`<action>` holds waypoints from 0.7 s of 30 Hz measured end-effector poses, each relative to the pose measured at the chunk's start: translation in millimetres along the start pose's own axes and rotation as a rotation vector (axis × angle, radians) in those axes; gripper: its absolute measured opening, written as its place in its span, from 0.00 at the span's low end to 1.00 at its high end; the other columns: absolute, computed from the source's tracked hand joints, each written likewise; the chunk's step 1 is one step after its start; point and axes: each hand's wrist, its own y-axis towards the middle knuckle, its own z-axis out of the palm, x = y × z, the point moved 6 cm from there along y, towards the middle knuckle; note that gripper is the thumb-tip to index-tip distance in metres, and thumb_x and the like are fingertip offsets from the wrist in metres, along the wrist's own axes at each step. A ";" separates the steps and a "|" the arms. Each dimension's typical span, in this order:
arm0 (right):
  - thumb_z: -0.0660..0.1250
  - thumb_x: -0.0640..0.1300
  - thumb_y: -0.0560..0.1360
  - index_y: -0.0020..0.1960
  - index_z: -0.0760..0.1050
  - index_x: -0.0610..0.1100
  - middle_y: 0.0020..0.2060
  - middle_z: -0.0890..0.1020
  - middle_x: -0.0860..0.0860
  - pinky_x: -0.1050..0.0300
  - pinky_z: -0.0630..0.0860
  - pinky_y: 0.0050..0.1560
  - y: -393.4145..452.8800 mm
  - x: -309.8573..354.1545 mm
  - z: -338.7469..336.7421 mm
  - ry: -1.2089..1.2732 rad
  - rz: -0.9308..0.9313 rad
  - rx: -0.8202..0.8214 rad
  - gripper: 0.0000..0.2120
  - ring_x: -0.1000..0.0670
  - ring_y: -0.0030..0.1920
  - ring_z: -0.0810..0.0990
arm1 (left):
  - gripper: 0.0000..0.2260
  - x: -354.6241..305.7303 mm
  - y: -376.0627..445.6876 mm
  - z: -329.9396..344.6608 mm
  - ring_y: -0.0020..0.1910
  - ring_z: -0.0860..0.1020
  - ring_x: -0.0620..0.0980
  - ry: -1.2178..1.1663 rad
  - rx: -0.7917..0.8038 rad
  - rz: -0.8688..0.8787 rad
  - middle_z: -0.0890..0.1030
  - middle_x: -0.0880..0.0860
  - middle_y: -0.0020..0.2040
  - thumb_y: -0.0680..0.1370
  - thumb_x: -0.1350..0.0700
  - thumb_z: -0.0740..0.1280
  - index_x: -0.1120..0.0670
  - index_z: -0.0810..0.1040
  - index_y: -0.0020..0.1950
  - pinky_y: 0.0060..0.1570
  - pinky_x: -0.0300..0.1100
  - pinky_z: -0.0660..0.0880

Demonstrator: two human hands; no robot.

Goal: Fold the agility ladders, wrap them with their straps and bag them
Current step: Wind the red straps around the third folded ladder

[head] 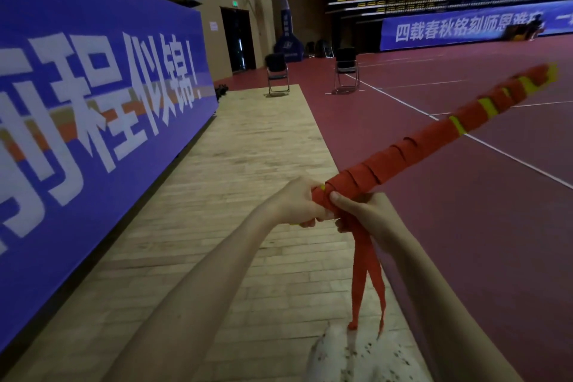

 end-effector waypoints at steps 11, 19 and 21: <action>0.72 0.48 0.73 0.46 0.80 0.40 0.32 0.80 0.48 0.54 0.75 0.33 -3.4 1.3 17.4 0.380 0.116 -0.121 0.11 0.52 0.30 0.76 | 0.24 -23.3 -25.3 4.7 0.38 0.79 0.55 1.010 -0.879 0.423 0.79 0.54 0.42 0.61 0.67 0.74 0.57 0.80 0.56 0.34 0.45 0.75; 0.74 0.46 0.68 0.46 0.80 0.42 0.36 0.84 0.50 0.57 0.78 0.38 -12.7 7.6 9.2 0.051 -0.137 0.015 0.10 0.52 0.38 0.83 | 0.20 -7.3 -2.5 2.6 0.49 0.81 0.56 0.297 0.150 -0.162 0.80 0.55 0.53 0.70 0.57 0.73 0.54 0.72 0.60 0.45 0.50 0.79; 0.74 0.48 0.66 0.45 0.80 0.41 0.36 0.84 0.49 0.58 0.78 0.38 -14.7 12.4 13.7 -0.040 -0.142 0.104 0.12 0.50 0.38 0.83 | 0.16 -3.6 -1.9 4.2 0.47 0.83 0.60 0.054 0.266 -0.144 0.83 0.59 0.50 0.69 0.63 0.74 0.59 0.77 0.55 0.47 0.56 0.81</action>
